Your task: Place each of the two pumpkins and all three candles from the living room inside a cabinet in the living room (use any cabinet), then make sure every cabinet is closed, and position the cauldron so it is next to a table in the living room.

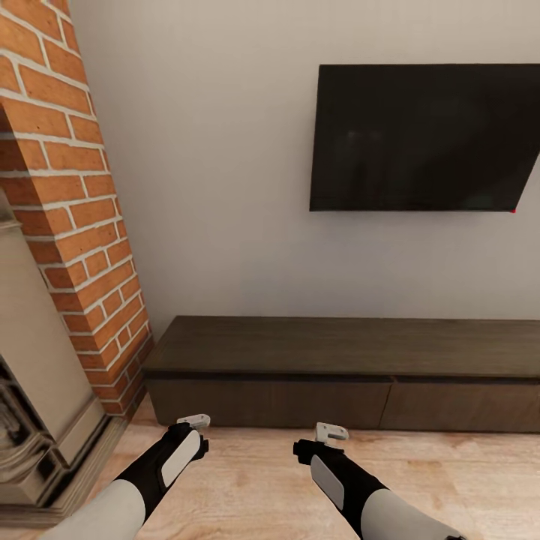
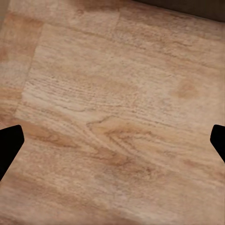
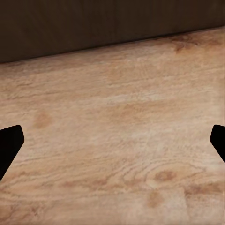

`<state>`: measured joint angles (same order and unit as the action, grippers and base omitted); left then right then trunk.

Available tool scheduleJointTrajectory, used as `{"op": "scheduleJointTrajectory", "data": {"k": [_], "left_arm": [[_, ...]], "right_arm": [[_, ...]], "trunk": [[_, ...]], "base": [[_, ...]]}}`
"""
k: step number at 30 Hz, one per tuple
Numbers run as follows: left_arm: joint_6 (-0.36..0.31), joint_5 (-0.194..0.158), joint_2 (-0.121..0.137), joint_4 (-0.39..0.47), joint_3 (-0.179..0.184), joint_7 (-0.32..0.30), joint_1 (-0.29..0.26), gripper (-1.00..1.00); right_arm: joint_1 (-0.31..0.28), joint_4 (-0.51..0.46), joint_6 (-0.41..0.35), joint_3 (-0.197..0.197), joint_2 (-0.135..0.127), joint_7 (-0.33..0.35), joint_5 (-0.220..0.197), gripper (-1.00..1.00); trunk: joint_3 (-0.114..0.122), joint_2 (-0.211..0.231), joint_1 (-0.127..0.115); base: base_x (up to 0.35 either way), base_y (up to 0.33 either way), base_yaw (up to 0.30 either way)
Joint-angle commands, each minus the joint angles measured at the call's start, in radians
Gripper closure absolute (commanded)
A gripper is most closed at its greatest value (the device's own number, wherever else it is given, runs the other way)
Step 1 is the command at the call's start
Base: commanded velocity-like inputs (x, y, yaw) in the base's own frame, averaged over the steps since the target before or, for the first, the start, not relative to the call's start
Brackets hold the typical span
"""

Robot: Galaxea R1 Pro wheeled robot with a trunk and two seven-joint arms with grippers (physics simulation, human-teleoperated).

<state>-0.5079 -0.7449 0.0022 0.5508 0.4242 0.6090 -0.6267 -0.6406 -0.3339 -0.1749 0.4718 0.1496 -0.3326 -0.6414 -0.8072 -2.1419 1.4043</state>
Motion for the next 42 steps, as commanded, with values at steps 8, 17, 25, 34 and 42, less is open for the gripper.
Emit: {"op": "scheduleJointTrajectory", "data": {"k": [8, 17, 25, 34, 42], "left_arm": [[-0.003, -0.005, 0.001, 0.001, 0.005, 0.008, -0.001, -1.0], [-0.003, -0.002, 0.0, 0.001, 0.005, 0.008, -0.001, -1.0], [-0.003, -0.002, 0.001, 0.001, 0.005, 0.008, -0.001, -1.0], [-0.003, 0.002, 0.001, 0.001, 0.005, 0.008, -0.001, -1.0], [0.0, -0.001, -0.001, 0.001, 0.005, 0.008, -0.001, -1.0]], "right_arm": [[-0.001, -0.002, -0.006, 0.008, -0.001, -0.008, -0.007, -1.0], [-0.001, -0.002, -0.009, 0.008, -0.001, -0.007, -0.007, -1.0], [-0.001, -0.002, -0.013, 0.008, -0.001, -0.006, -0.007, -1.0], [-0.001, -0.002, -0.013, 0.008, -0.001, -0.006, -0.007, -1.0], [-0.001, -0.002, -0.018, 0.008, -0.001, -0.008, -0.007, -1.0]], "trunk": [[0.017, 0.056, -0.031], [0.031, 0.119, -0.065], [0.043, 0.175, -0.096], [0.057, 0.238, -0.131], [0.07, 0.294, -0.161]], "base": [[-0.139, 0.0, 0.0], [-0.231, 0.0, 0.0], [-0.037, 0.0, 0.0], [-0.001, 0.0, 0.046], [0.0, 0.0, 0.066]]}}
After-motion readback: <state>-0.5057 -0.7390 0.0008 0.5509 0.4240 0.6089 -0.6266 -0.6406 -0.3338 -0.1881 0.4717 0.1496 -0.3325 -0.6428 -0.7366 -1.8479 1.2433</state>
